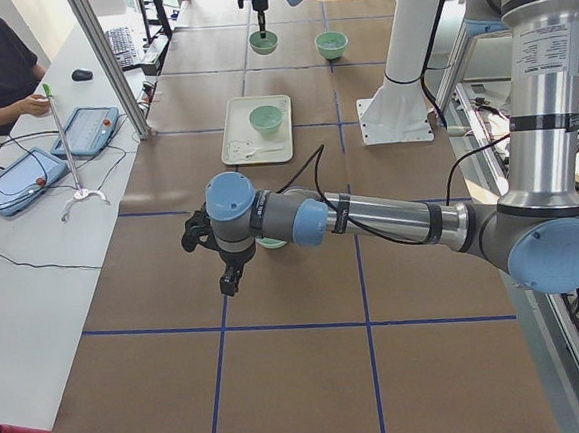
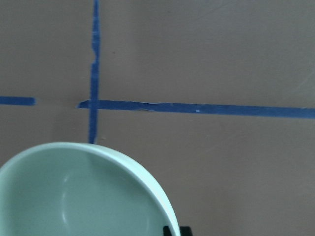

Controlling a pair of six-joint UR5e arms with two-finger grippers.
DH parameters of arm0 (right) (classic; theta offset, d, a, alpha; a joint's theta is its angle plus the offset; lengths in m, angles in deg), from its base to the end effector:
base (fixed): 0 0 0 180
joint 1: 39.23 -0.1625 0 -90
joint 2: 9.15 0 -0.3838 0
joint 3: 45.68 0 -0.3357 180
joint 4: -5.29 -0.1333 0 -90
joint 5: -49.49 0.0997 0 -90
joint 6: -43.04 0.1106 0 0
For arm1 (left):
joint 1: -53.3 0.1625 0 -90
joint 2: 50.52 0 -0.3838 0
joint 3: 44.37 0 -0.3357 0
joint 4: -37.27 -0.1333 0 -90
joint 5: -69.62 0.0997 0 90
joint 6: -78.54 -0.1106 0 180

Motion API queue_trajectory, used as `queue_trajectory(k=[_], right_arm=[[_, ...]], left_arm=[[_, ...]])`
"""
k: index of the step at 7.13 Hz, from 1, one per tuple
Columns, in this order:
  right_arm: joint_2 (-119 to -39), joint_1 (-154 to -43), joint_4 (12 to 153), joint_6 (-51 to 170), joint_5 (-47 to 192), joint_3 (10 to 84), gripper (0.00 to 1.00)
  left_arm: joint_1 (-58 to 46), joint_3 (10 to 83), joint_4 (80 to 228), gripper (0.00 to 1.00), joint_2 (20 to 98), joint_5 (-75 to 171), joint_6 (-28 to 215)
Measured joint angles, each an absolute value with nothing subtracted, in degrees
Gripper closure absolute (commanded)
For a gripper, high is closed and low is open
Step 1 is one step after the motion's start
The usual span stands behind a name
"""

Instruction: Stack green bowls together

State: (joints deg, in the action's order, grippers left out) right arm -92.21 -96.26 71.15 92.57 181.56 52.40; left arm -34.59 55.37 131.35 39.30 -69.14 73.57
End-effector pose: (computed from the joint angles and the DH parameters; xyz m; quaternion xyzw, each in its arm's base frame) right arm -0.2223 -0.4515 0.4572 0.0122 -0.4605 0.0076 0.8875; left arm -0.0338 -0.4455 0.5379 0.1184 0.4070 0.1048 0.8996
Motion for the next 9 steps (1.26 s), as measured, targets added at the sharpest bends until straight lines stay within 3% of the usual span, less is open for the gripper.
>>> queue_trajectory(k=[2,4,9], right_arm=[[-80.5,-84.9,71.6,114.7,177.3,54.4,1.00],[-70.3,-76.5,71.8,127.3,170.8,51.6,1.00],[-62.3,-72.7,71.9,131.7,165.7,44.4,1.00]], left_arm=[[-34.6,55.5,131.3,0.00,39.3,-70.2,73.5],[-34.6,55.6,131.4,0.00,39.3,-70.8,73.5],[-34.6,56.4,131.4,0.00,39.3,-70.9,73.6]])
